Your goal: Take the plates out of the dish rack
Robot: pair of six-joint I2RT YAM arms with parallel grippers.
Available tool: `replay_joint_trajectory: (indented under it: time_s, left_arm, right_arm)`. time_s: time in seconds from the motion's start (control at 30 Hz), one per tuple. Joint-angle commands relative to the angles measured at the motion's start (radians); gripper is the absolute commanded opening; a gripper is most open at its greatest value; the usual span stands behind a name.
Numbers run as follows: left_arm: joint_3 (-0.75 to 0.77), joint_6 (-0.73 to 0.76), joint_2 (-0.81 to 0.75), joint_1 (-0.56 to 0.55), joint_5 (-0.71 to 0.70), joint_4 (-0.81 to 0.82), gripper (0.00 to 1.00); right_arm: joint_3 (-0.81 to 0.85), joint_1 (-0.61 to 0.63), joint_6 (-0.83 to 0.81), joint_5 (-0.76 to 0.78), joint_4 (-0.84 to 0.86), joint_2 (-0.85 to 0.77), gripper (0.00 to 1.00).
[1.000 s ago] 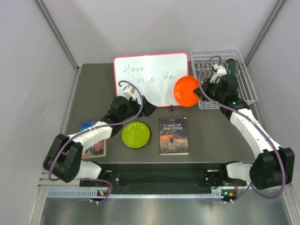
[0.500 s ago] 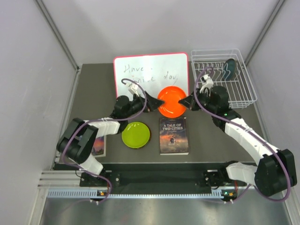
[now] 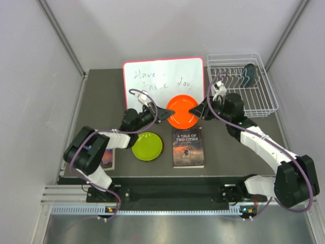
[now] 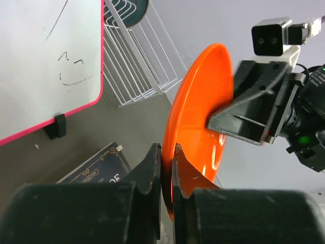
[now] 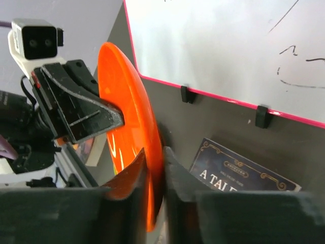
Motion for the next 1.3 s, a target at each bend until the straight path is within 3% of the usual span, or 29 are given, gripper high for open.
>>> replay_joint_trajectory:
  time_s: [0.0,0.1,0.23,0.4,0.5,0.67,0.93,1.27]
  left_arm:
    - [-0.033,0.088,-0.062,-0.009,-0.018,-0.039,0.00]
    - [-0.052,0.177,-0.163,-0.005,-0.076,-0.225,0.00]
    - [-0.072,0.297,-0.344,0.001,-0.206,-0.550,0.00]
    - [-0.101,0.372,-0.596,0.004,-0.406,-0.901,0.00]
    - [-0.138,0.357,-0.708,0.004,-0.456,-1.029,0.00]
    - [-0.223,0.308,-0.883,0.004,-0.550,-1.172,0.00]
    - [-0.291,0.263,-1.047,0.002,-0.624,-1.305,0.00]
    - [-0.297,0.248,-0.984,0.004,-0.674,-1.331,0.00]
  right_arm:
    - [0.049,0.016,-0.034,0.030,0.028,0.001,0.42]
    - [0.120,0.005,-0.153,0.181,-0.135,-0.005,0.62]
    - [0.217,-0.062,-0.315,0.350,-0.282,-0.016,0.65]
    - [0.273,-0.261,-0.367,0.340,-0.302,-0.002,0.66]
    - [0.315,-0.350,-0.382,0.332,-0.305,0.040,0.66]
    - [0.370,-0.453,-0.356,0.331,-0.290,0.109,0.67]
    - [0.479,-0.498,-0.350,0.337,-0.275,0.190,0.66]
    - [0.491,-0.513,-0.346,0.318,-0.269,0.225,0.66]
